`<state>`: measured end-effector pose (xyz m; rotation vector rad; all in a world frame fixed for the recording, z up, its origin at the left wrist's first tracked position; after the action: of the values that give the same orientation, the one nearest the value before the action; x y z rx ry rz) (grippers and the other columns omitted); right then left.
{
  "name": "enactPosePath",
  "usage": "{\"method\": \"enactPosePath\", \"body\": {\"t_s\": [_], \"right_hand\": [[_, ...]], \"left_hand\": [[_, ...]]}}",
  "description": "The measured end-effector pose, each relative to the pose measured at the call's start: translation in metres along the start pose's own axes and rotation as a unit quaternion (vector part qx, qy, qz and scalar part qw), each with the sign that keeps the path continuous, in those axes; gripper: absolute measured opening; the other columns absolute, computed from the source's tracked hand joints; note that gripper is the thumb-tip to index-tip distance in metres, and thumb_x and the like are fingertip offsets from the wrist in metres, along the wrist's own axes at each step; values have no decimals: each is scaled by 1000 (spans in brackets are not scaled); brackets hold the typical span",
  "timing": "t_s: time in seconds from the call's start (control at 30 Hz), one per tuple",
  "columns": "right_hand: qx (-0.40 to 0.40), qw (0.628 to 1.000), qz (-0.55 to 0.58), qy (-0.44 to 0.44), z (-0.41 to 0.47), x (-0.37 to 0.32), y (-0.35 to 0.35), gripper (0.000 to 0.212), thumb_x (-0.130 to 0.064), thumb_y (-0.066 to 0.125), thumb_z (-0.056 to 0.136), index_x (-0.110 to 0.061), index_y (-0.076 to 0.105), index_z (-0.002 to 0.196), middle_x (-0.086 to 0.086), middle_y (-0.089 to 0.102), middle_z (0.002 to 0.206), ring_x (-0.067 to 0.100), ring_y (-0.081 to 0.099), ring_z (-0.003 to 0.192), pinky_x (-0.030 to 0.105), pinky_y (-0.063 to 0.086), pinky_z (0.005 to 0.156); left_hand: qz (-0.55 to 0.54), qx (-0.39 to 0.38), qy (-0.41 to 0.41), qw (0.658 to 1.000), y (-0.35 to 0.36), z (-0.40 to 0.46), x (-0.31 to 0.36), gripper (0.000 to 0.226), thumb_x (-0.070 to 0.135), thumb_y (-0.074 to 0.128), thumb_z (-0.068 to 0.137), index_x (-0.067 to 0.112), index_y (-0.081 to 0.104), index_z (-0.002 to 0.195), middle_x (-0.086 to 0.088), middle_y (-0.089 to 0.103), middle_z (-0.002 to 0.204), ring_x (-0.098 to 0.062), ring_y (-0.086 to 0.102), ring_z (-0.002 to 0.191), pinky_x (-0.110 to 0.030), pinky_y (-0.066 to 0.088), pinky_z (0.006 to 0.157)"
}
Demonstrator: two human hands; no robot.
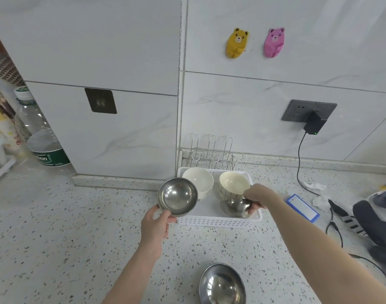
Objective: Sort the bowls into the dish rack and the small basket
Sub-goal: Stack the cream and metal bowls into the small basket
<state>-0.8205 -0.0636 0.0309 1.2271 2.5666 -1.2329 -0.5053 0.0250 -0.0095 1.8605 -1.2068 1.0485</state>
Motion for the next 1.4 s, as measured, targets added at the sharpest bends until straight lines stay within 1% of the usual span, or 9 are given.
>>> {"method": "enactPosePath", "body": {"t_s": [0.17, 0.3, 0.43, 0.63, 0.77, 0.87, 1.17, 1.3, 1.4], "right_hand": [[70, 996, 27, -50, 6, 8, 6, 18, -6, 43, 90, 1, 59, 95, 15, 73, 79, 30, 72, 69, 37, 59, 69], [92, 995, 15, -39, 4, 21, 16, 19, -15, 43, 92, -3, 57, 93, 7, 71, 55, 20, 73, 58, 32, 60, 71], [109, 993, -37, -30, -1, 25, 23, 25, -20, 42, 93, -5, 61, 87, 4, 71, 64, 18, 73, 67, 34, 60, 78], [278, 938, -164, -128, -39, 3, 10, 39, -44, 44, 97, -20, 53, 127, -4, 67, 91, 19, 63, 85, 28, 48, 64], [95, 939, 56, -326, -65, -20, 55, 53, -40, 66, 88, -39, 48, 137, -16, 61, 115, 8, 68, 83, 31, 57, 70], [39, 921, 38, -385, -68, -30, 78, 53, -39, 68, 86, -50, 45, 132, -12, 53, 129, 7, 71, 64, 33, 57, 78], [-25, 927, 146, -345, -54, -26, 85, 19, -45, 69, 83, -50, 61, 99, -23, 58, 121, 17, 72, 58, 32, 50, 79], [-13, 930, 171, -327, -46, -28, 77, 10, -42, 74, 79, -41, 68, 87, -14, 72, 103, 15, 56, 43, 25, 55, 59], [-30, 931, 169, -322, -42, -31, 72, 13, -43, 76, 78, -32, 69, 84, -12, 76, 84, 10, 44, 42, 25, 46, 49]], "left_hand": [[3, 7, -1, 1000, -1, -1, 0, 46, 15, 68, 91, 20, 53, 134, -13, 77, 82, -3, 45, 42, -21, 35, 46], [13, 6, -8, 1000, -3, -1, -4, 48, 16, 69, 89, 18, 54, 135, -12, 77, 79, -4, 45, 41, -22, 37, 48], [21, 5, -17, 1000, -9, -2, -5, 48, 16, 70, 88, 17, 55, 134, -11, 77, 76, -4, 45, 42, -21, 38, 46], [51, -6, -30, 998, -15, 3, -1, 30, 18, 68, 89, 14, 63, 118, -11, 77, 74, -6, 45, 43, -19, 36, 42], [87, -45, -60, 993, -7, 7, 5, 14, 17, 66, 89, 7, 71, 97, -13, 77, 74, -6, 42, 39, -18, 31, 37], [118, -77, -92, 986, 1, 10, 10, 20, 22, 68, 87, 4, 71, 95, -13, 77, 77, -7, 43, 42, -19, 31, 39], [192, -118, -108, 968, 21, 15, 21, 30, 35, 65, 90, 9, 67, 106, -9, 78, 78, -7, 38, 41, -17, 25, 36], [298, -116, -40, 947, 27, 22, 27, 47, 55, 54, 93, 20, 64, 123, -3, 77, 72, -5, 41, 40, -16, 30, 38], [403, -118, 27, 907, 32, 24, 33, 67, 68, 43, 90, 24, 45, 141, 3, 74, 103, -8, 62, 71, -28, 54, 71]]}}
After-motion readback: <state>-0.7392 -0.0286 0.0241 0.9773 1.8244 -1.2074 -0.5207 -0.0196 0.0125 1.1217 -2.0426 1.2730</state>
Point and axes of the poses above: each hand's wrist, its own z-axis towards the middle knuckle, its own y-axis out of the palm, x = y × z, the point moved 6 cm from there along z, towards the middle knuckle
